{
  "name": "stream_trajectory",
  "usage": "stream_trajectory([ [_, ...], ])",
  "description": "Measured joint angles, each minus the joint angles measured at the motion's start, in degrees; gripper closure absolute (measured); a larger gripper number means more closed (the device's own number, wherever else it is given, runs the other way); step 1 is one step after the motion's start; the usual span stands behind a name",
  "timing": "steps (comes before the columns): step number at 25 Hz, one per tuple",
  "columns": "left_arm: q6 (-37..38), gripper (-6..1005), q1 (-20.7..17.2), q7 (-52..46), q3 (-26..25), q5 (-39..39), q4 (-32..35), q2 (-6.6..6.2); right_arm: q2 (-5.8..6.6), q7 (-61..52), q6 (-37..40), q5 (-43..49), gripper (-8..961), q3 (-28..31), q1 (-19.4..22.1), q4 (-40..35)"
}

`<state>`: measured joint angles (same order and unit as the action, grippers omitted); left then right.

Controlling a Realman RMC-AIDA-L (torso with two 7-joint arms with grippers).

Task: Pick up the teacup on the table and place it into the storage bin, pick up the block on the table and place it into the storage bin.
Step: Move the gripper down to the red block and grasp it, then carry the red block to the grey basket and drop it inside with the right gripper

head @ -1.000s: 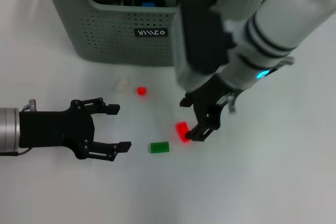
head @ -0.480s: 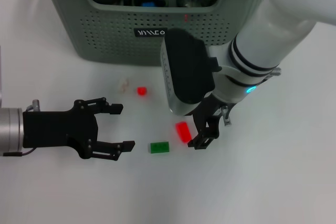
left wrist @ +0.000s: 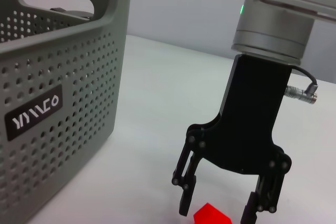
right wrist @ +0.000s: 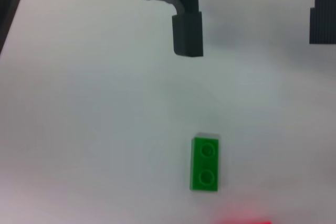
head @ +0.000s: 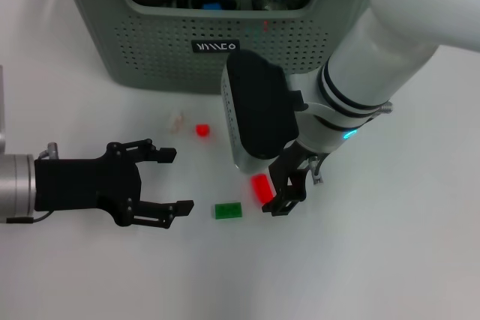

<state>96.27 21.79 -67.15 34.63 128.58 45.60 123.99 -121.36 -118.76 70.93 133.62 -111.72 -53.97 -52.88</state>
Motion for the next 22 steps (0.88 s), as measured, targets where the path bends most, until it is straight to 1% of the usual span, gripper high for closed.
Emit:
stream_trajectory([
  [6,-0.1,80,0.1,0.0,0.0,0.0,-0.4,0.02,-0.12,-0.2,-1.4,-0.4,202,-1.3,-0.4,1.1],
  [12,-0.1,79,0.0,0.0,-0.7,0.0,-0.5,0.02,-0.10,-0.6,-1.5,-1.1,206,-1.4,-0.6,1.5],
  [17,-0.1,79,0.0,0.0,-0.8,0.0,-0.5,0.02,0.04,-1.4,-1.8,-1.2,325,-1.4,-0.8,1.9],
  [22,-0.1,79,0.0,0.0,-1.1,0.0,-0.5,0.02,0.10,-1.7,-1.8,-1.2,375,-1.4,-1.3,2.4],
])
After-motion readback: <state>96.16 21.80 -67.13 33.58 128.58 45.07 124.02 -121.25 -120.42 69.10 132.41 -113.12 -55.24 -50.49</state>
